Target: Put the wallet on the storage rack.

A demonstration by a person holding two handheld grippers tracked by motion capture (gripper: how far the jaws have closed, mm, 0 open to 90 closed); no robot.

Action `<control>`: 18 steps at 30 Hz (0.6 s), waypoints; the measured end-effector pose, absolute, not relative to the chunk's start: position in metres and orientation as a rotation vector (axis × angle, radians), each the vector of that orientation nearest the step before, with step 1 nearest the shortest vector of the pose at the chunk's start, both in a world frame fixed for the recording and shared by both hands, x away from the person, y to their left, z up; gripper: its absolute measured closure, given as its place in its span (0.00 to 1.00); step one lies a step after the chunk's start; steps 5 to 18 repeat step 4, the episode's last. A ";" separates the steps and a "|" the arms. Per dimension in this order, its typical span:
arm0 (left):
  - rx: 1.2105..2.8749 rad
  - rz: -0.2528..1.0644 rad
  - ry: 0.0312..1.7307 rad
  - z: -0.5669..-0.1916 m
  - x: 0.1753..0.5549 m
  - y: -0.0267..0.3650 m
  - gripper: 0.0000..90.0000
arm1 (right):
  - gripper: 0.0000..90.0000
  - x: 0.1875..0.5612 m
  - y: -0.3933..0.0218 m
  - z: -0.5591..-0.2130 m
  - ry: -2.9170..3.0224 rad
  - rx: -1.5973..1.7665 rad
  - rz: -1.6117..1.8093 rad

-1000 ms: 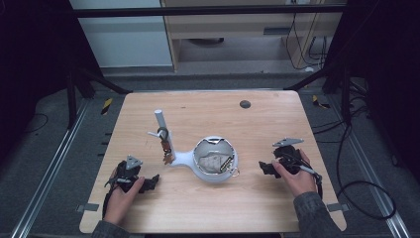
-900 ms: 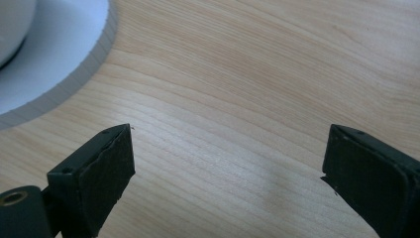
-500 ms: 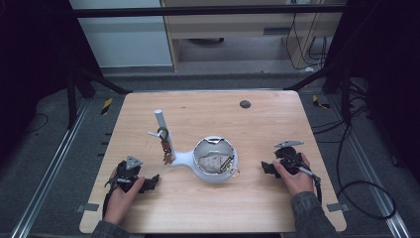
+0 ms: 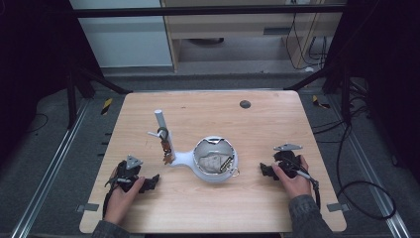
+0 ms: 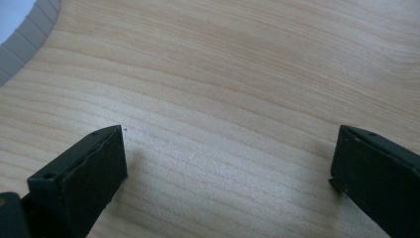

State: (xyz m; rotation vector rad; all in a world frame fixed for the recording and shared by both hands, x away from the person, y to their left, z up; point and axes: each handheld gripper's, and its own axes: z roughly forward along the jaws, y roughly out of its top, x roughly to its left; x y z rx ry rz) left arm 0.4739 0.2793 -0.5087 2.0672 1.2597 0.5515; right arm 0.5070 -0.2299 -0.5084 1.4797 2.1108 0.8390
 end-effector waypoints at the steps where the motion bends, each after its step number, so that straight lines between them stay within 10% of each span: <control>1: 2.067 0.552 1.259 -0.509 0.474 0.279 0.00 | 0.01 0.506 -0.230 -0.510 2.093 1.475 0.857; 18: 2.067 0.552 1.260 -0.509 0.474 0.279 0.00 | 0.01 0.504 -0.231 -0.512 2.072 1.463 0.887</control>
